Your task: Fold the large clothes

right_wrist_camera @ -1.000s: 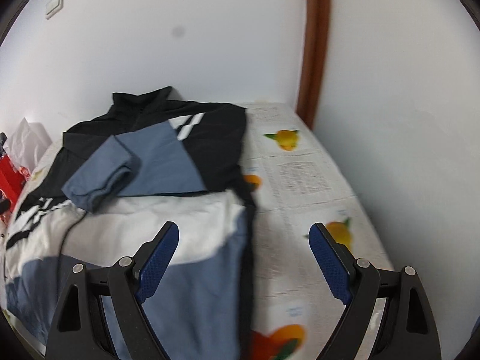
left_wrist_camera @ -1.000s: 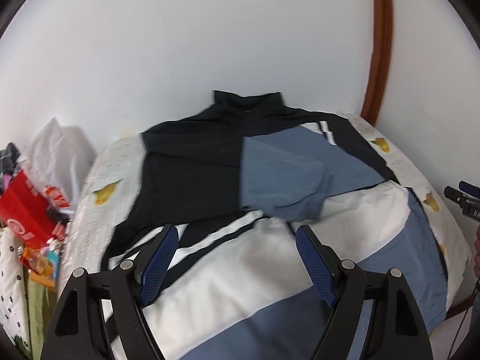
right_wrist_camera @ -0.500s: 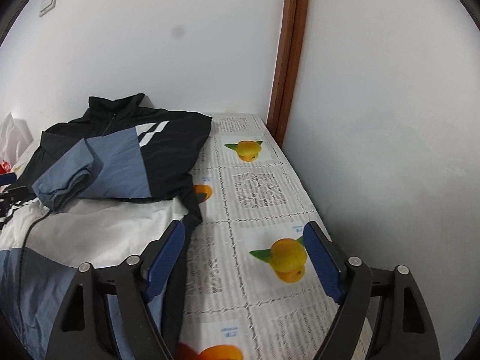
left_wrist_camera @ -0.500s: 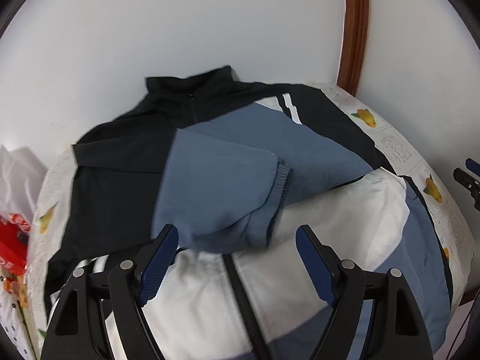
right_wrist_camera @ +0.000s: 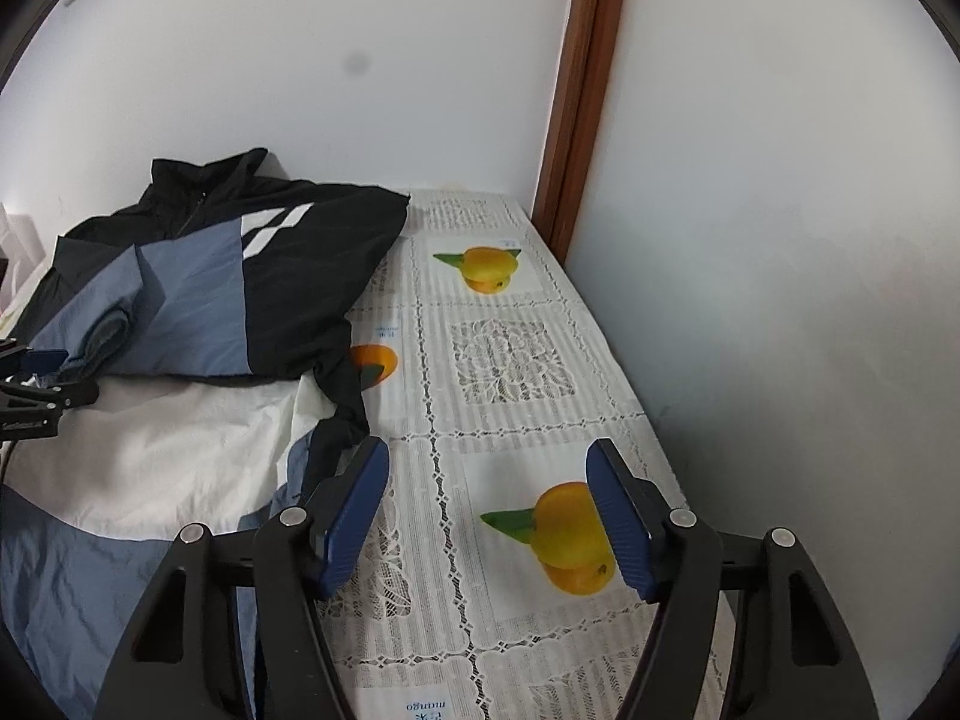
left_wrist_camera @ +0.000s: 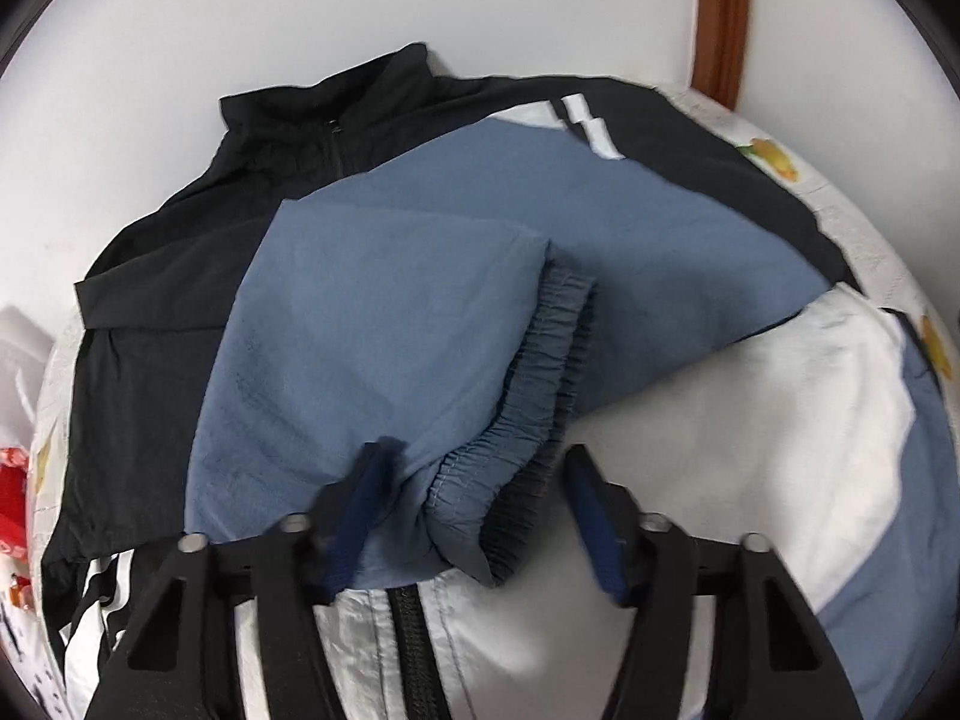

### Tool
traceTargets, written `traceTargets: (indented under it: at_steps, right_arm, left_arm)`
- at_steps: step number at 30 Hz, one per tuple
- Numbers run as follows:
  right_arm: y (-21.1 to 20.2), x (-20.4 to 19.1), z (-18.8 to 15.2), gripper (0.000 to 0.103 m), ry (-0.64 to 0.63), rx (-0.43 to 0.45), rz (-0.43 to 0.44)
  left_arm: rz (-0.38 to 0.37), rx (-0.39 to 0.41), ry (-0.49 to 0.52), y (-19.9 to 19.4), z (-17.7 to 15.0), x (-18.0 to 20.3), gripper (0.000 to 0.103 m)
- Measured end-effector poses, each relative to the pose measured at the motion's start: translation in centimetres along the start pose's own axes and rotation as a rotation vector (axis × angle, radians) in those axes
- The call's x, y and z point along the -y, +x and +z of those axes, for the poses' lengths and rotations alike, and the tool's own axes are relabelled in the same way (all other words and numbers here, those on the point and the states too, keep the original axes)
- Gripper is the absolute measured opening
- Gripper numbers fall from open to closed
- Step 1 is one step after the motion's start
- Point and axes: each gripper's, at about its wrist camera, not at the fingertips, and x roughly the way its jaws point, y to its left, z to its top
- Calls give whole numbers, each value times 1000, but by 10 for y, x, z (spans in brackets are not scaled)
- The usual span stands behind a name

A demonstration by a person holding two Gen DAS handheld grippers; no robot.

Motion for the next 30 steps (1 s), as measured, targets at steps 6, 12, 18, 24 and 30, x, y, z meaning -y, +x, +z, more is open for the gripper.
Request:
traceTargets:
  at_steps: [6,12,18,24,30]
  right_arm:
    - [-7,-15,5,68,-31,-4,-2]
    - [-32,-51,27,67,-49,44,63]
    - [-32,-102,52,68,-54,64,137]
    - [-4,-140,70,68,-77,42,190]
    - [38,-153,73,68,-89,-14,155]
  left_arm:
    - [-62,45,-79,-25,2,-31,11]
    - [-59,155,-197,-70,-6,-90,11]
    - [-29,220,-374,-79,-16,-180,11]
    - [-49,154,-482,-45,-28,-228,11]
    - [-64,58,-538,-6,-41,-242,15]
